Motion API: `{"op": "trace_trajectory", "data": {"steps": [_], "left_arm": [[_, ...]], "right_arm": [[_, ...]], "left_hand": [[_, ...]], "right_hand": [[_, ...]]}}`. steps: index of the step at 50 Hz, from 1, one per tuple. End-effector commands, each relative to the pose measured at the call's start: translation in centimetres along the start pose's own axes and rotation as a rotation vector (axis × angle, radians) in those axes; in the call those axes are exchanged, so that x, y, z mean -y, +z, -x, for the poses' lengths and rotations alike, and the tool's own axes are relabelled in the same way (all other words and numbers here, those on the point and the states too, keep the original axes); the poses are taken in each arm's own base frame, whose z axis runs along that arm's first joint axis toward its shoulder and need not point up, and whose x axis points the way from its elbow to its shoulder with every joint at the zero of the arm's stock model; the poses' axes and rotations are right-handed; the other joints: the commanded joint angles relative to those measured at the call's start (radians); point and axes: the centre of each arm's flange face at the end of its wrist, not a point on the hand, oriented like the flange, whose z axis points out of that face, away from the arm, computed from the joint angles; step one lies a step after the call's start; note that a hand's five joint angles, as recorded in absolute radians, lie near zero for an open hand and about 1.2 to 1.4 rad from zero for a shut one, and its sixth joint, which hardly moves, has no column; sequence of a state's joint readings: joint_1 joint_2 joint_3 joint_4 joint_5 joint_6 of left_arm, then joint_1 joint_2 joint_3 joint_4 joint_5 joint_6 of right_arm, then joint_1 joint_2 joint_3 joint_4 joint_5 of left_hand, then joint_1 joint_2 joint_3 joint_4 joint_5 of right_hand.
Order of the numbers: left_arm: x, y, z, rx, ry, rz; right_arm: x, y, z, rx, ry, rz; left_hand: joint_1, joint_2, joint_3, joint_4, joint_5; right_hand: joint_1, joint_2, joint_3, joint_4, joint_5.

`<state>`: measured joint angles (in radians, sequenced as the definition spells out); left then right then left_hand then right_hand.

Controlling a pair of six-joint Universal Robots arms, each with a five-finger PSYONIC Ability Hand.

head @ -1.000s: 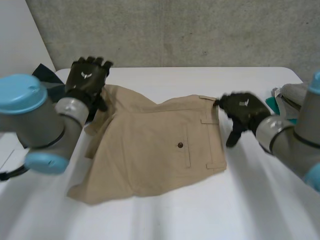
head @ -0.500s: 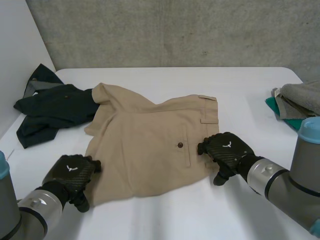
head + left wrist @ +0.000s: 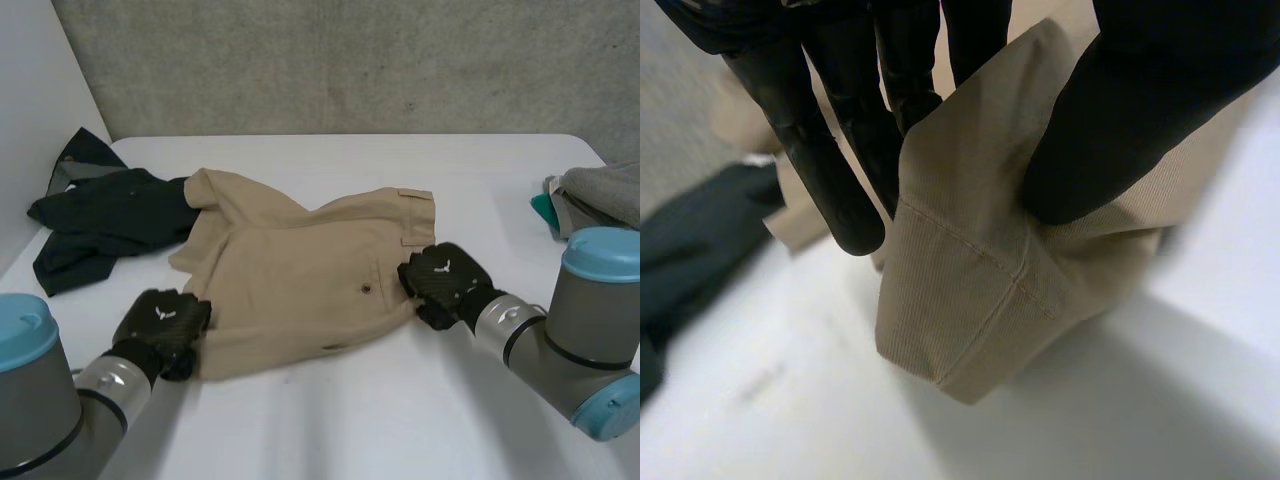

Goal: Fold the laundry.

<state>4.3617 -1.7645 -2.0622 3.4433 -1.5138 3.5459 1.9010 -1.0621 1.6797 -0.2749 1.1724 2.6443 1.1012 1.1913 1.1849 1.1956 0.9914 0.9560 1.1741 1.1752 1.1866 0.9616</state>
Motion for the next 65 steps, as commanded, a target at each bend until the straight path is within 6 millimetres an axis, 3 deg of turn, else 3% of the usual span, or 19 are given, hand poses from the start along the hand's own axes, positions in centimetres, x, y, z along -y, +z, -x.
{"op": "trace_trajectory", "data": {"steps": [1, 8, 9, 13, 19, 24, 27, 34, 35, 44, 48, 51, 52, 53, 54, 55, 56, 60, 65], "left_arm": [[4.9, 0.5, 1.6, 0.070, 0.089, -0.169], [15.6, -3.8, 5.9, 0.263, 0.104, -0.543], [18.3, -5.5, 6.8, 0.306, 0.100, -0.641], [23.5, -10.0, 8.7, 0.380, 0.068, -0.845], [27.9, -14.2, 10.6, 0.451, 0.026, -1.024], [30.1, -15.6, 11.2, 0.475, 0.023, -1.099], [30.5, -14.7, 11.2, 0.464, 0.025, -1.095], [29.8, -7.8, 10.8, 0.411, 0.034, -0.986], [29.5, -6.8, 10.8, 0.404, 0.036, -0.968], [24.8, 6.5, 8.5, 0.302, 0.048, -0.781], [22.7, 11.6, 7.4, 0.283, 0.056, -0.780], [21.7, 14.2, 6.7, 0.272, 0.060, -0.797], [21.1, 15.7, 6.1, 0.260, 0.064, -0.802], [20.7, 16.3, 5.9, 0.256, 0.066, -0.804], [20.3, 17.0, 5.7, 0.250, 0.066, -0.799], [19.9, 17.5, 5.4, 0.243, 0.067, -0.794], [19.3, 18.1, 5.1, 0.238, 0.066, -0.784], [18.6, 18.3, 4.7, 0.233, 0.057, -0.758], [18.6, 16.5, 4.3, 0.226, 0.051, -0.731]], "right_arm": [[3.7, -1.2, -2.0, -0.089, -0.022, -0.081], [12.9, -4.5, -5.7, -0.237, -0.078, -0.305], [14.0, -4.9, -6.1, -0.249, -0.079, -0.333], [19.2, -7.4, -7.8, -0.293, -0.065, -0.468], [26.0, -12.1, -9.4, -0.342, -0.059, -0.672], [28.4, -14.0, -10.2, -0.365, -0.058, -0.751], [28.1, -13.0, -10.8, -0.370, -0.043, -0.731], [25.8, -9.4, -11.6, -0.357, 0.005, -0.639], [24.7, -8.0, -11.8, -0.354, 0.024, -0.603], [17.1, 0.2, -11.6, -0.330, 0.090, -0.400], [15.1, 3.2, -11.9, -0.386, 0.065, -0.395], [13.1, 5.8, -12.2, -0.440, 0.024, -0.425], [12.5, 6.5, -12.2, -0.450, 0.018, -0.436], [12.1, 7.1, -12.3, -0.458, 0.010, -0.448], [11.2, 8.1, -12.1, -0.461, -0.009, -0.462], [10.8, 8.5, -12.0, -0.460, -0.014, -0.462], [10.4, 8.9, -11.8, -0.454, -0.017, -0.456], [9.2, 9.4, -11.4, -0.450, -0.017, -0.419], [10.2, 7.7, -11.2, -0.448, -0.022, -0.401]], "left_hand": [[0.295, 0.205, 0.211, 0.201, 0.230], [0.295, 0.205, 0.211, 0.201, 0.230], [0.295, 0.205, 0.211, 0.201, 0.230], [0.295, 0.205, 0.211, 0.201, 0.230], [0.295, 0.205, 0.211, 0.201, 0.230], [0.295, 0.205, 0.211, 0.201, 0.230], [0.295, 0.205, 0.211, 0.201, 0.230], [0.295, 0.205, 0.211, 0.201, 0.230], [0.295, 0.205, 0.211, 0.201, 0.230], [0.295, 0.205, 0.211, 0.201, 0.230], [0.295, 0.205, 0.211, 0.201, 0.230], [0.295, 0.205, 0.211, 0.201, 0.230], [0.194, 0.104, 0.110, 0.099, 0.129], [-0.098, -0.188, -0.182, -0.192, -0.163], [-0.485, -0.575, -0.568, -0.579, -0.549], [-0.907, -0.997, -0.991, -1.001, -0.972], [-0.818, -0.908, -0.902, -0.913, -0.883], [-0.927, -1.017, -1.010, -1.021, -0.991], [-0.927, -1.017, -1.010, -1.021, -0.991]], "right_hand": [[0.440, 0.222, 0.221, 0.210, 0.260], [0.440, 0.222, 0.221, 0.210, 0.260], [0.440, 0.222, 0.221, 0.210, 0.260], [0.440, 0.222, 0.221, 0.210, 0.260], [0.440, 0.222, 0.221, 0.210, 0.260], [0.440, 0.222, 0.221, 0.210, 0.260], [0.440, 0.222, 0.221, 0.210, 0.260], [0.440, 0.222, 0.221, 0.210, 0.260], [0.440, 0.222, 0.221, 0.210, 0.260], [0.440, 0.222, 0.221, 0.210, 0.260], [0.440, 0.222, 0.221, 0.210, 0.260], [0.440, 0.222, 0.221, 0.210, 0.260], [0.440, 0.222, 0.221, 0.210, 0.260], [0.440, 0.222, 0.221, 0.210, 0.260], [-0.367, -0.585, -0.586, -0.597, -0.547], [-0.781, -1.000, -1.001, -1.012, -0.962], [-0.781, -1.000, -1.001, -1.012, -0.962], [-0.781, -1.000, -1.001, -1.012, -0.962], [-0.781, -1.000, -1.001, -1.012, -0.962]]}}
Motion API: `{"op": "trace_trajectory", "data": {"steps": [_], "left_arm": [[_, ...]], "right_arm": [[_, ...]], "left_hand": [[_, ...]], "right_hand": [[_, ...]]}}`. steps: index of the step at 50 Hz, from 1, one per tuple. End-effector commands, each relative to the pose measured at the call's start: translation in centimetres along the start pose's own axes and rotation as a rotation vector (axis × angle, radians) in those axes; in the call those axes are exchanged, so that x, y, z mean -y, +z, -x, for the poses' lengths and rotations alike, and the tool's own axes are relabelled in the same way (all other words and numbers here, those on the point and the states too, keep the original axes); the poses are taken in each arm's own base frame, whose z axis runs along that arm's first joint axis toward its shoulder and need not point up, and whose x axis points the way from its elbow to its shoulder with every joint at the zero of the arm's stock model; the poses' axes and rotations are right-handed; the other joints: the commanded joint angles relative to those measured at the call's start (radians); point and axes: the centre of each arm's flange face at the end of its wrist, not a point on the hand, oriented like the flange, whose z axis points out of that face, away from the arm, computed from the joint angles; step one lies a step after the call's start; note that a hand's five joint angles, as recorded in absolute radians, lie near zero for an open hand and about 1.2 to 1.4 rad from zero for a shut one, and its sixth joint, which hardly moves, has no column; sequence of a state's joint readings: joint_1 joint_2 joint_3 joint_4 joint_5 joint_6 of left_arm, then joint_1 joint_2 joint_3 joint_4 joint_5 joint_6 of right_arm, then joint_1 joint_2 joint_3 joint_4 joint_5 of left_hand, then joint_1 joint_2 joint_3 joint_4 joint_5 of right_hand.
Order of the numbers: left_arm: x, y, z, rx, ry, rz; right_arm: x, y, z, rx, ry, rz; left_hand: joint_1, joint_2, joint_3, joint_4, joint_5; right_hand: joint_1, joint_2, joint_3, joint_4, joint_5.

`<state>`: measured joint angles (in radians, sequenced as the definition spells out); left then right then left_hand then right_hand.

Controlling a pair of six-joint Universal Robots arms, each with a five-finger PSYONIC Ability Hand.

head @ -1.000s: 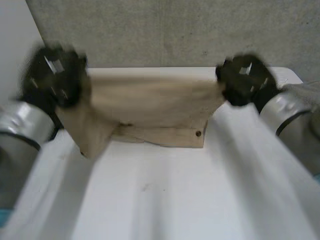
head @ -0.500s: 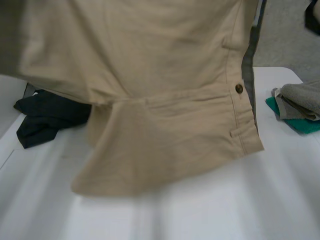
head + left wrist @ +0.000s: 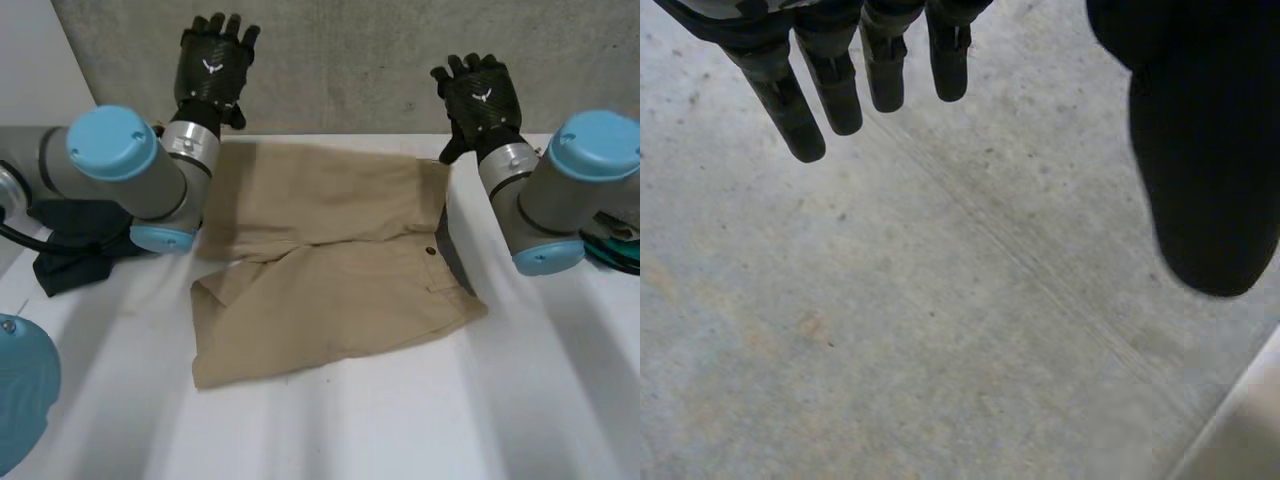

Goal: Fold the laundry.

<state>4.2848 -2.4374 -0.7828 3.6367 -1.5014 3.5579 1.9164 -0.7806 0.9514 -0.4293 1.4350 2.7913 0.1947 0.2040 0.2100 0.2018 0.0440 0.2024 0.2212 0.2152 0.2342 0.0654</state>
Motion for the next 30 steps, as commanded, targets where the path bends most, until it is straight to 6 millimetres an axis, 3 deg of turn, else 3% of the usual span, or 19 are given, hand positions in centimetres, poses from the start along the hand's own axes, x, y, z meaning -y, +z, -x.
{"op": "trace_trajectory", "data": {"steps": [1, 8, 9, 11, 12, 15, 16, 19, 20, 24, 30], "left_arm": [[1.6, -1.7, 0.2, -0.005, -0.007, 0.040], [3.4, -6.5, 0.1, -0.054, -0.014, 0.164], [4.0, -8.5, 0.1, -0.085, -0.021, 0.222], [4.3, -10.1, -0.3, -0.116, -0.029, 0.267], [4.6, -12.2, -0.9, -0.162, -0.035, 0.331], [4.8, -15.5, -2.0, -0.237, -0.048, 0.434], [5.0, -17.7, -2.6, -0.283, -0.052, 0.497], [5.0, -20.7, -3.2, -0.342, -0.057, 0.589], [4.8, -22.5, -3.5, -0.377, -0.062, 0.647], [4.1, -25.7, -4.3, -0.430, -0.099, 0.765], [3.1, -27.2, -4.3, -0.412, -0.182, 0.854]], "right_arm": [[1.8, -1.8, -0.3, 0.025, -0.012, 0.049], [3.0, -6.3, -0.5, 0.107, -0.034, 0.242], [3.0, -6.9, -0.4, 0.123, -0.037, 0.273], [2.5, -9.0, 0.0, 0.170, -0.049, 0.376], [2.3, -9.6, 0.1, 0.184, -0.053, 0.407], [0.9, -11.9, 0.6, 0.241, -0.066, 0.524], [0.6, -12.2, 0.6, 0.250, -0.066, 0.541], [-0.5, -13.7, 1.4, 0.318, -0.063, 0.577], [-0.7, -14.0, 1.6, 0.337, -0.064, 0.580], [-2.1, -14.8, 1.7, 0.404, -0.059, 0.587], [-4.5, -15.2, 2.2, 0.455, -0.034, 0.581]], "left_hand": [[-0.020, -0.029, -0.035, -0.027, -0.044], [-0.014, -0.023, -0.029, -0.021, -0.037], [0.004, -0.005, -0.011, -0.003, -0.020], [0.030, 0.021, 0.015, 0.023, 0.007], [0.042, 0.033, 0.027, 0.035, 0.018], [0.051, 0.042, 0.036, 0.044, 0.027], [0.112, 0.103, 0.097, 0.105, 0.088], [0.212, 0.203, 0.197, 0.205, 0.188], [0.303, 0.293, 0.287, 0.296, 0.279], [0.555, 0.546, 0.540, 0.548, 0.532], [0.574, 0.565, 0.559, 0.567, 0.550]], "right_hand": [[-0.028, -0.047, -0.041, -0.060, -0.065], [-0.028, -0.047, -0.041, -0.060, -0.065], [-0.028, -0.047, -0.041, -0.060, -0.065], [-0.028, -0.047, -0.041, -0.060, -0.065], [-0.028, -0.047, -0.041, -0.060, -0.065], [-0.028, -0.047, -0.041, -0.060, -0.065], [-0.028, -0.047, -0.041, -0.060, -0.065], [0.041, 0.022, 0.028, 0.009, 0.003], [0.047, 0.028, 0.034, 0.015, 0.009], [0.161, 0.142, 0.148, 0.129, 0.124], [0.335, 0.316, 0.322, 0.303, 0.297]]}}
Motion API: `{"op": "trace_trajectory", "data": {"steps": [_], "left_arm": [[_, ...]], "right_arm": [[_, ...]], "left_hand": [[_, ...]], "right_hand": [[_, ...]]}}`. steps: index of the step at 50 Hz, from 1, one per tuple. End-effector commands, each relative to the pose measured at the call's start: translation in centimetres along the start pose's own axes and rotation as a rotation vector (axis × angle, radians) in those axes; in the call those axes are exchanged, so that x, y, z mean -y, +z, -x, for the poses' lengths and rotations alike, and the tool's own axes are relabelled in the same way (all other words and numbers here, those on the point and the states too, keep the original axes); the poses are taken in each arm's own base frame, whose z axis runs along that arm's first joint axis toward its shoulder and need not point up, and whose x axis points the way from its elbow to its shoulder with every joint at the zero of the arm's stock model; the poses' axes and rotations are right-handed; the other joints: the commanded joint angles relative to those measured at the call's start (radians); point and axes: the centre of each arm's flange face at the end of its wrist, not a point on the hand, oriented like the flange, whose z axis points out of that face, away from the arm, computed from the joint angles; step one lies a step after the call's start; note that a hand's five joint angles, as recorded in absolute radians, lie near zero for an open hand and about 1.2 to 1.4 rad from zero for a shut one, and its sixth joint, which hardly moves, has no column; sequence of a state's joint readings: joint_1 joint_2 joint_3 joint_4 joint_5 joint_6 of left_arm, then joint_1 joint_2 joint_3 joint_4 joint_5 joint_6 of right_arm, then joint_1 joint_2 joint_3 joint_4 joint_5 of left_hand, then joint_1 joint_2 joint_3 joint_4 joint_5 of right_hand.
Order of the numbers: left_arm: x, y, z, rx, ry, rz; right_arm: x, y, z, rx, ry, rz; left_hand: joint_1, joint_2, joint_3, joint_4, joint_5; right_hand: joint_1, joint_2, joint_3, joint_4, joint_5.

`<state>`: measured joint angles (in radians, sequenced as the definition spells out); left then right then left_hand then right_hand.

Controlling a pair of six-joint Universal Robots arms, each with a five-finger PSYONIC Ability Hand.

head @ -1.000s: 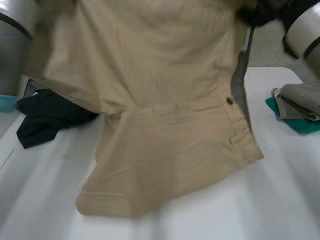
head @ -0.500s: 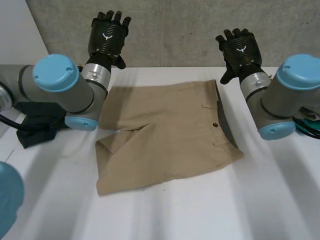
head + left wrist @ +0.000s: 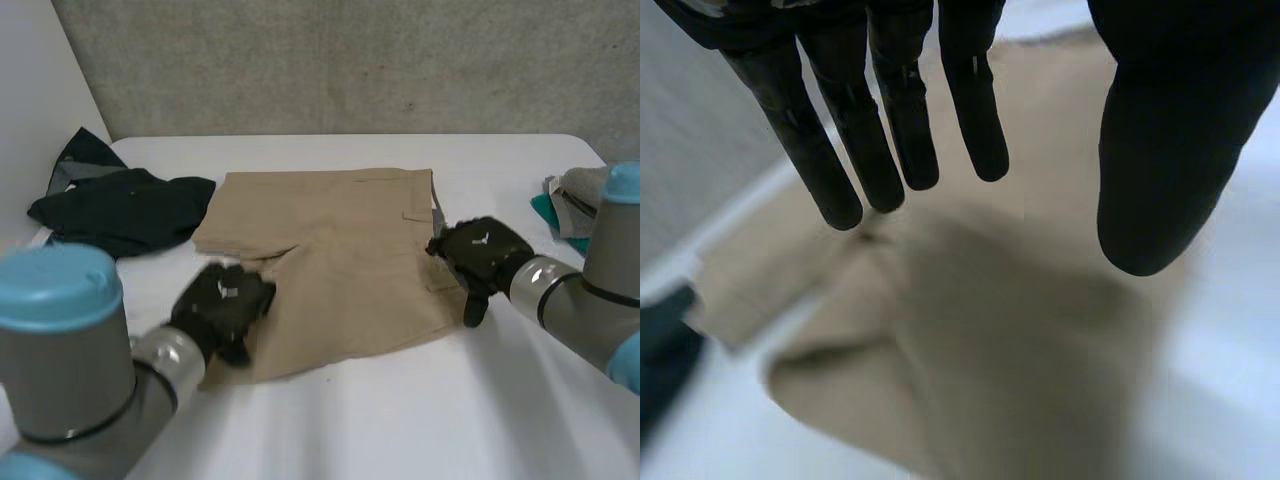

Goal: Fold the laundry.

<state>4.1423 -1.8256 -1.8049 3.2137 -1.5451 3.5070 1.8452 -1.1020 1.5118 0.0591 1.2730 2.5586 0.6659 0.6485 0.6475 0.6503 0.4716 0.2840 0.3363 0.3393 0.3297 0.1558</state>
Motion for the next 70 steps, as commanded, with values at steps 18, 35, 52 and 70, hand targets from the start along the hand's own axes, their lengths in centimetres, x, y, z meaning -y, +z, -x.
{"op": "trace_trajectory", "data": {"steps": [18, 35, 52, 70], "left_arm": [[-3.6, 0.6, 0.2, 0.048, -0.132, 0.108], [-3.7, 2.1, 1.0, 0.126, -0.126, 0.033], [-5.4, -2.7, -1.6, 0.005, 0.110, 0.172], [-0.3, -2.5, 3.6, 0.182, 0.068, 0.003]], "right_arm": [[-3.6, 3.2, 0.1, 0.031, -0.047, -0.053], [-3.9, 1.8, 0.6, 0.036, -0.025, -0.020], [-3.9, -4.0, 1.0, 0.194, 0.020, 0.252], [-4.1, -4.0, 0.3, 0.152, -0.017, 0.203]], "left_hand": [[-0.156, -0.138, -0.137, -0.140, -0.136], [0.492, 0.510, 0.511, 0.508, 0.512], [0.730, 0.748, 0.749, 0.746, 0.750], [-0.444, -0.426, -0.425, -0.428, -0.424]], "right_hand": [[1.112, 1.060, 1.057, 1.067, 1.066], [1.112, 1.060, 1.057, 1.067, 1.066], [1.112, 1.060, 1.057, 1.067, 1.066], [1.112, 1.060, 1.057, 1.067, 1.066]]}}
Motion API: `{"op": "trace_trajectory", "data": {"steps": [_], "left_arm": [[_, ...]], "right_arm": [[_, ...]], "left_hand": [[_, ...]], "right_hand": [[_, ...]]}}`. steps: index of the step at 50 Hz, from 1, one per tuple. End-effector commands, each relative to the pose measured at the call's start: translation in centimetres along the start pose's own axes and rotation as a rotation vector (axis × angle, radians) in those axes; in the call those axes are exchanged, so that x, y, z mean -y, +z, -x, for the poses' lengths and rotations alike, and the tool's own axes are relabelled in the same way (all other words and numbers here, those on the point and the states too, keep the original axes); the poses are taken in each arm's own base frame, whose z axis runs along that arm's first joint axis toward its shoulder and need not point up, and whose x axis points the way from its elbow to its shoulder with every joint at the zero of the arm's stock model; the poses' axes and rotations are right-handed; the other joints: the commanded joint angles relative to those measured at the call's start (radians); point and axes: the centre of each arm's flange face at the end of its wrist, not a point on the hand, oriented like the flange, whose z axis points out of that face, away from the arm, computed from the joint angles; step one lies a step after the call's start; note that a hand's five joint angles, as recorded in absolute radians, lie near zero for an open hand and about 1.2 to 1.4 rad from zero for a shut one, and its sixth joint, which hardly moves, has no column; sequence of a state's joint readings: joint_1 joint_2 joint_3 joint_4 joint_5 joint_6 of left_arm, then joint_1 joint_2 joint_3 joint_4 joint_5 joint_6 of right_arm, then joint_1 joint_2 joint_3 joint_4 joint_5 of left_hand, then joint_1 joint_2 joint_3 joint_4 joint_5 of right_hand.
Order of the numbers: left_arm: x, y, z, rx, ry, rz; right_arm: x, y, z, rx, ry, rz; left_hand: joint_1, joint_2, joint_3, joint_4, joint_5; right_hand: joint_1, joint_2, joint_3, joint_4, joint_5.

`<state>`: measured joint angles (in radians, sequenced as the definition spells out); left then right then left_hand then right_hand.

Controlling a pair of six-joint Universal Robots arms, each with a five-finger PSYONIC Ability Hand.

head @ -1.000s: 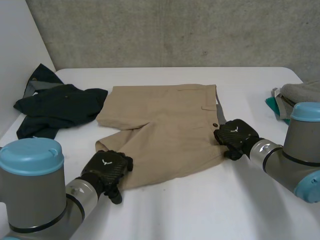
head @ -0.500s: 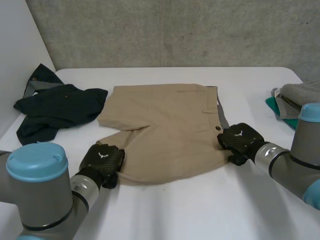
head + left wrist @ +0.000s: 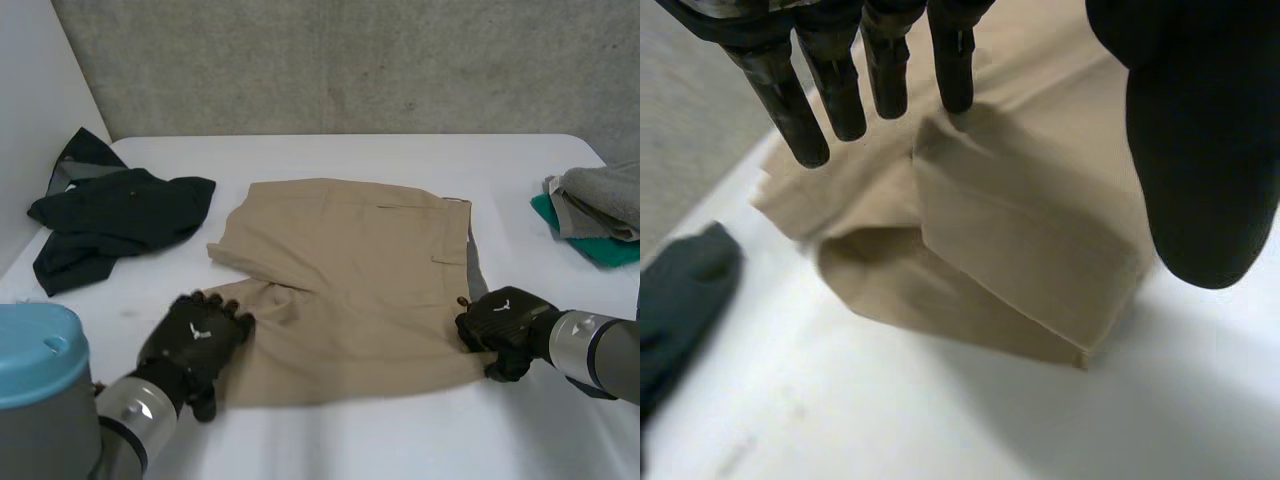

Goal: Fold the laundry.

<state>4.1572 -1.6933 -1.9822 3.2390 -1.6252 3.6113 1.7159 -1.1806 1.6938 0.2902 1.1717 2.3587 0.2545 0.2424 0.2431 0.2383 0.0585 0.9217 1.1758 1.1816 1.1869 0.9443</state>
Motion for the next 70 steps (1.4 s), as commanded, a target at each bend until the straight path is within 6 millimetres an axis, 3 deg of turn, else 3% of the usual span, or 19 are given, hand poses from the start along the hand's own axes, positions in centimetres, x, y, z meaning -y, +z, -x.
{"op": "trace_trajectory", "data": {"steps": [1, 7, 11, 19, 34, 50, 59, 66, 70], "left_arm": [[1.4, 1.1, 3.7, 0.114, -0.041, -0.047], [1.7, 3.1, 5.8, 0.086, -0.068, -0.102], [-0.1, 6.2, 7.0, 0.022, -0.109, -0.088], [-2.1, 8.8, 6.1, -0.097, -0.138, -0.061], [-2.8, 11.8, 5.9, -0.072, -0.112, -0.130], [-2.9, 13.5, 6.0, -0.058, -0.092, -0.167], [-2.5, 13.9, 6.9, -0.021, -0.092, -0.180], [-2.9, 15.2, 9.7, 0.146, -0.139, -0.121], [-3.6, 15.5, 9.5, 0.139, -0.156, -0.098]], "right_arm": [[0.0, 0.3, -0.4, -0.024, -0.006, -0.023], [-0.1, 0.4, -0.2, -0.021, -0.006, -0.023], [-0.1, 0.5, -0.2, -0.025, -0.009, -0.027], [-0.3, 0.5, -0.1, -0.023, -0.009, -0.025], [-0.5, 0.5, 0.2, -0.017, -0.004, -0.019], [-0.7, 0.5, 0.3, -0.013, -0.002, -0.015], [-0.7, 0.5, 0.3, -0.012, -0.001, -0.014], [-0.7, 0.5, 0.3, -0.012, -0.001, -0.014], [-0.7, 0.5, 0.4, -0.010, 0.000, -0.012]], "left_hand": [[-0.029, -0.017, -0.018, -0.013, -0.008], [-0.020, -0.008, -0.009, -0.004, 0.001], [0.012, 0.024, 0.023, 0.028, 0.033], [0.147, 0.159, 0.158, 0.163, 0.168], [0.446, 0.458, 0.457, 0.462, 0.467], [0.599, 0.611, 0.610, 0.615, 0.620], [1.042, 1.054, 1.053, 1.058, 1.064], [1.045, 1.057, 1.057, 1.062, 1.067], [0.946, 0.958, 0.958, 0.962, 0.968]], "right_hand": [[0.475, 0.220, 0.215, 0.209, 0.277], [0.475, 0.220, 0.215, 0.209, 0.277], [0.475, 0.220, 0.215, 0.209, 0.277], [0.475, 0.220, 0.215, 0.209, 0.277], [0.475, 0.220, 0.215, 0.209, 0.277], [0.475, 0.220, 0.215, 0.209, 0.277], [0.475, 0.220, 0.215, 0.209, 0.277], [0.475, 0.220, 0.215, 0.209, 0.277], [0.475, 0.220, 0.215, 0.209, 0.277]]}}
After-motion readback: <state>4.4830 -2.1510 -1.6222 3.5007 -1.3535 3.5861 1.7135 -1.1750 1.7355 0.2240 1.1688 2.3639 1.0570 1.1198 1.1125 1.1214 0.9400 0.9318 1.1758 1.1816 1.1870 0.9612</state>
